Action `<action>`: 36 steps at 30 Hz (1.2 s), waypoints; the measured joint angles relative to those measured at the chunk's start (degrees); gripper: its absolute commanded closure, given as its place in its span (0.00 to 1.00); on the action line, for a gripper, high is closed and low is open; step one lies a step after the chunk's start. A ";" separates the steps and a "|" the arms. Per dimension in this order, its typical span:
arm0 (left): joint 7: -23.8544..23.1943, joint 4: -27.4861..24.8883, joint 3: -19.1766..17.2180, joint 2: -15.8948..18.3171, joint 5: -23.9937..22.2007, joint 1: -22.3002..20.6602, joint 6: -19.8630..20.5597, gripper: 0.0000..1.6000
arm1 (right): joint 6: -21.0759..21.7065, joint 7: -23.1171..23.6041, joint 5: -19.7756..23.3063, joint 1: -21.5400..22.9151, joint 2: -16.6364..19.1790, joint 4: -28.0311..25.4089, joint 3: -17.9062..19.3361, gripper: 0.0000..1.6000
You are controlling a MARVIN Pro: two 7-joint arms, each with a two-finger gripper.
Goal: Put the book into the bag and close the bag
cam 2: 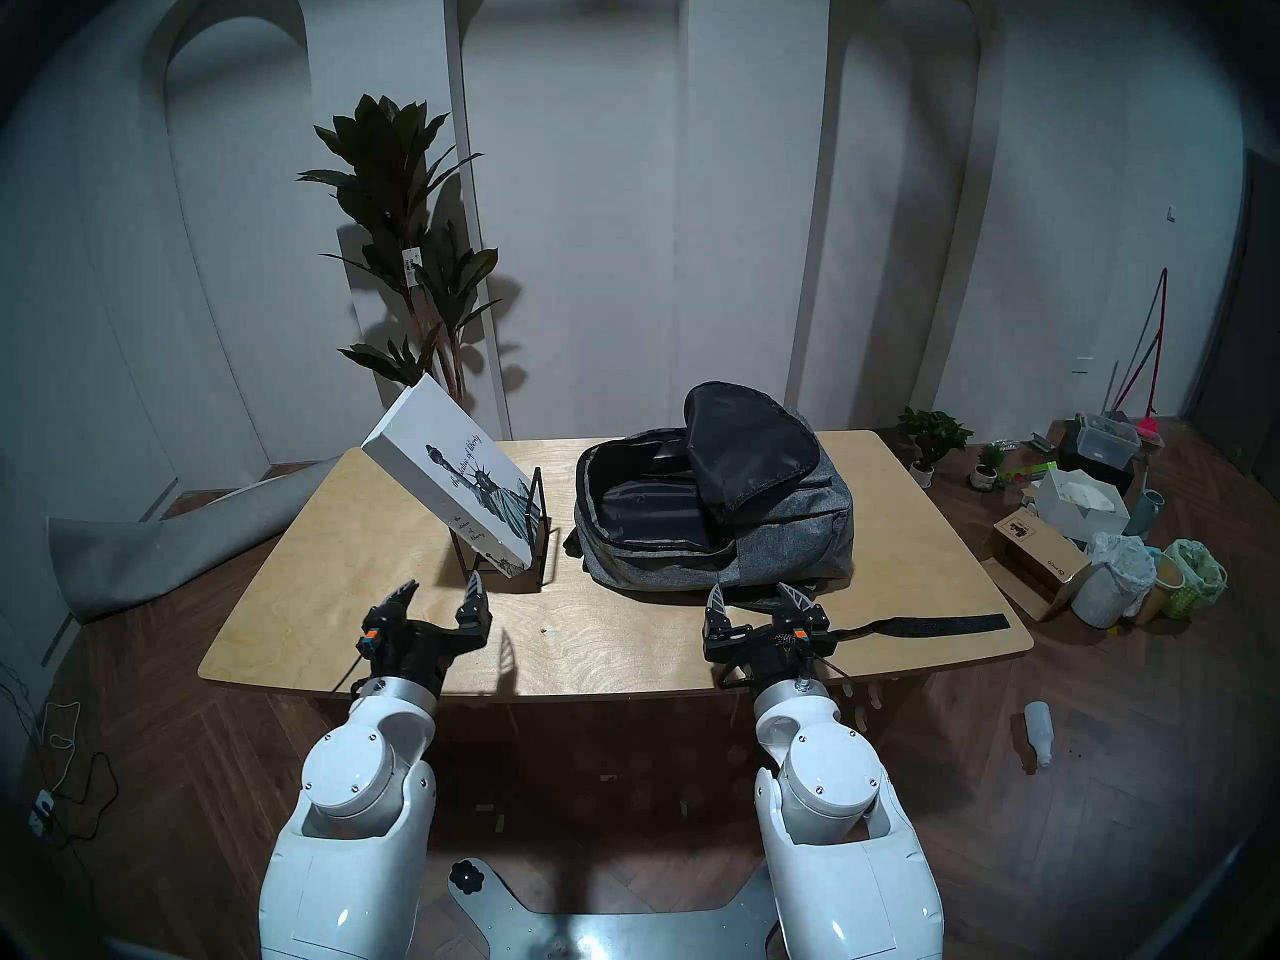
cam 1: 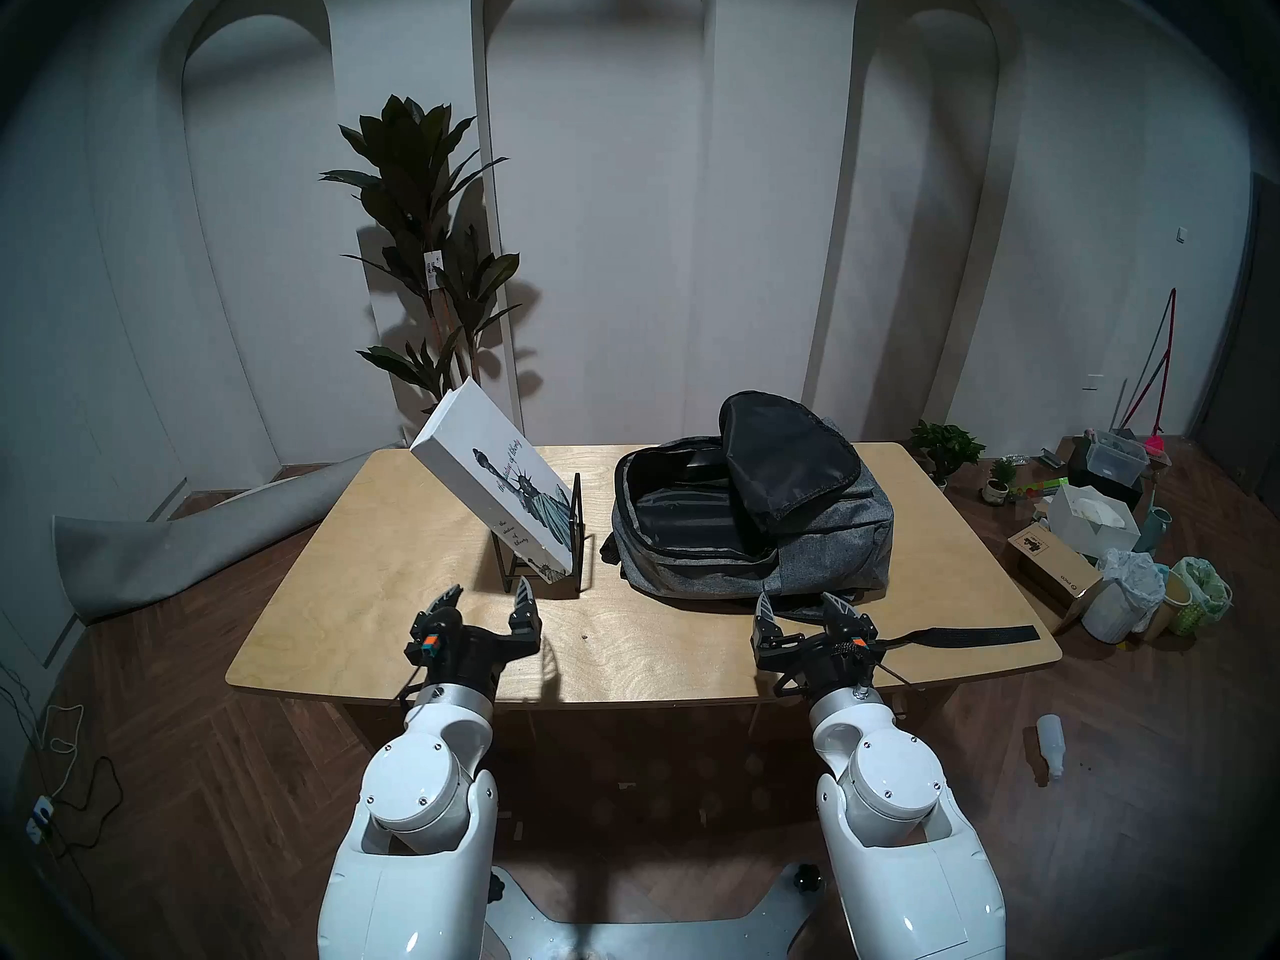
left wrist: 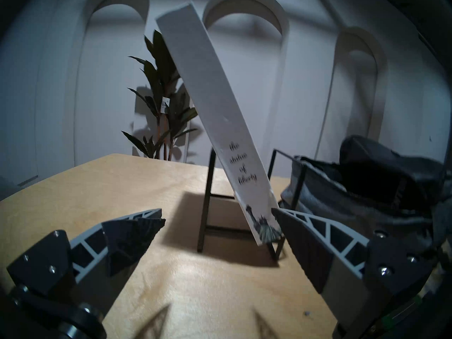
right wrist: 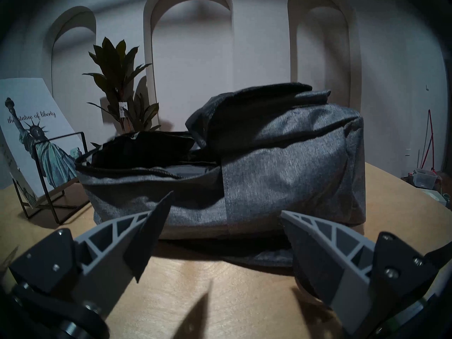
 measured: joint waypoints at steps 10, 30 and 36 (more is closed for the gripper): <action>3.04 -4.36 -0.56 -0.23 -8.95 -1.41 -0.44 0.00 | -1.03 3.05 3.07 1.87 1.49 -6.25 2.17 0.00; 0.65 -8.21 -2.87 0.53 -25.43 -4.01 9.63 0.00 | 1.95 9.35 12.19 0.74 3.85 -13.20 7.08 0.00; 0.41 -7.59 -2.98 1.36 -25.94 -5.84 11.30 0.00 | 1.86 10.02 13.44 0.57 3.84 -13.55 7.70 0.00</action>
